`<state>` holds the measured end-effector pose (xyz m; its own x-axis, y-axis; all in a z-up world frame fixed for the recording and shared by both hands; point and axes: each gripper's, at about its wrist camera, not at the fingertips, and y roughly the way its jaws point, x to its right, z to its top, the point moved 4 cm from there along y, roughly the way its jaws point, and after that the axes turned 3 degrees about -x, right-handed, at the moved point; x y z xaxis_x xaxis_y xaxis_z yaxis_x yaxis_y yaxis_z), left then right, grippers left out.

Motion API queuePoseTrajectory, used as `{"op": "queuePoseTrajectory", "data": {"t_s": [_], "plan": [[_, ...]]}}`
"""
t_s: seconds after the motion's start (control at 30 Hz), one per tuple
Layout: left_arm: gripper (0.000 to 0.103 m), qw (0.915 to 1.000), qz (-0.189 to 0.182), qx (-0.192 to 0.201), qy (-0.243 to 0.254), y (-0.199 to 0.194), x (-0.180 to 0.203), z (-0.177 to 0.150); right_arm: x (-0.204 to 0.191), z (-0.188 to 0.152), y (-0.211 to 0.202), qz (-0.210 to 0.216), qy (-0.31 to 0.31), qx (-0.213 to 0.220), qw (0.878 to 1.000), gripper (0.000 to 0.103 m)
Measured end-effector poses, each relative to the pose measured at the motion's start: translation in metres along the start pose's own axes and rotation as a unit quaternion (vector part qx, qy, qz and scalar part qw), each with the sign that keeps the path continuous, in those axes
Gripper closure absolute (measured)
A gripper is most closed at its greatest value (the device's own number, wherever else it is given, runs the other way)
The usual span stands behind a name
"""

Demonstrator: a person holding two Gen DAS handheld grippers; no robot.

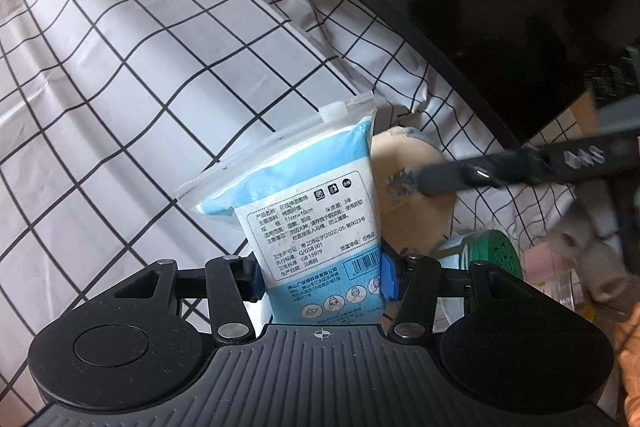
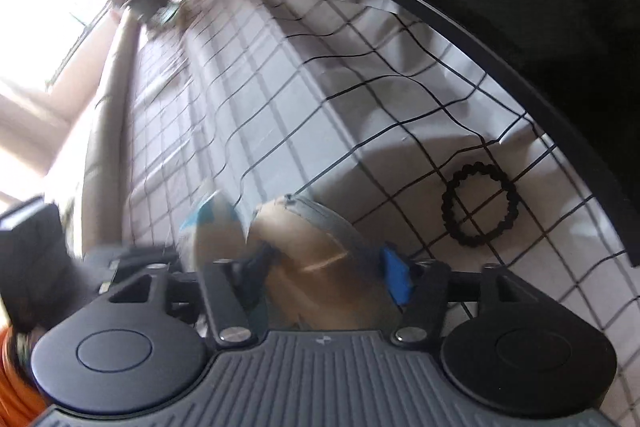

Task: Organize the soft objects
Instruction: 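Lift the beige pouch with the right tool while the left tool holds the blue bag, then carry the blue bag and beige pouch over the pink box with both tools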

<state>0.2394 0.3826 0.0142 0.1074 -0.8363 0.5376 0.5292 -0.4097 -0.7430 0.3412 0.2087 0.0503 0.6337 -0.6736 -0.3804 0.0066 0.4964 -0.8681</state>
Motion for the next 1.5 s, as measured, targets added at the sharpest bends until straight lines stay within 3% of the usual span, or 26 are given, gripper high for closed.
{"op": "queuePoseTrajectory", "data": {"t_s": [0.13,0.27,0.33,0.47,0.6,0.77,0.93,1.17,1.37,1.5], "plan": [[0.046,1.0000,0.005,0.006,-0.005,-0.002,-0.003,-0.001,-0.028,-0.013,-0.016,0.004,-0.031,-0.010,0.999,0.055],[0.047,0.9997,0.006,0.010,-0.019,-0.007,-0.012,-0.004,-0.053,-0.020,0.005,-0.055,-0.078,-0.033,0.995,0.059],[0.047,0.9997,0.007,0.013,-0.019,-0.011,-0.013,-0.005,-0.057,-0.021,0.022,-0.053,-0.070,-0.051,0.995,0.062],[0.047,0.9997,0.023,0.008,-0.004,-0.022,-0.009,-0.011,-0.066,-0.017,0.021,-0.073,-0.050,-0.043,0.995,0.062],[0.047,0.9970,0.074,0.002,0.020,-0.039,-0.005,-0.010,-0.075,-0.014,-0.011,-0.090,-0.023,-0.005,0.996,0.063],[0.047,0.9945,0.083,-0.012,0.063,-0.059,0.015,-0.004,-0.094,-0.022,-0.058,-0.106,-0.014,0.041,0.993,0.063],[0.047,0.9865,0.108,-0.039,0.117,-0.069,0.039,0.004,-0.102,-0.040,-0.097,-0.129,-0.011,0.074,0.989,0.063],[0.047,0.9775,0.104,-0.109,0.148,-0.055,0.075,0.018,-0.085,-0.071,-0.149,-0.157,0.027,0.121,0.980,0.063],[0.047,0.9733,0.093,-0.115,0.175,-0.052,0.126,0.028,-0.048,-0.119,-0.204,-0.184,0.073,0.171,0.965,0.063],[0.047,0.9659,0.075,-0.120,0.217,-0.044,0.180,0.017,-0.018,-0.160,-0.239,-0.202,0.118,0.204,0.951,0.063]]}}
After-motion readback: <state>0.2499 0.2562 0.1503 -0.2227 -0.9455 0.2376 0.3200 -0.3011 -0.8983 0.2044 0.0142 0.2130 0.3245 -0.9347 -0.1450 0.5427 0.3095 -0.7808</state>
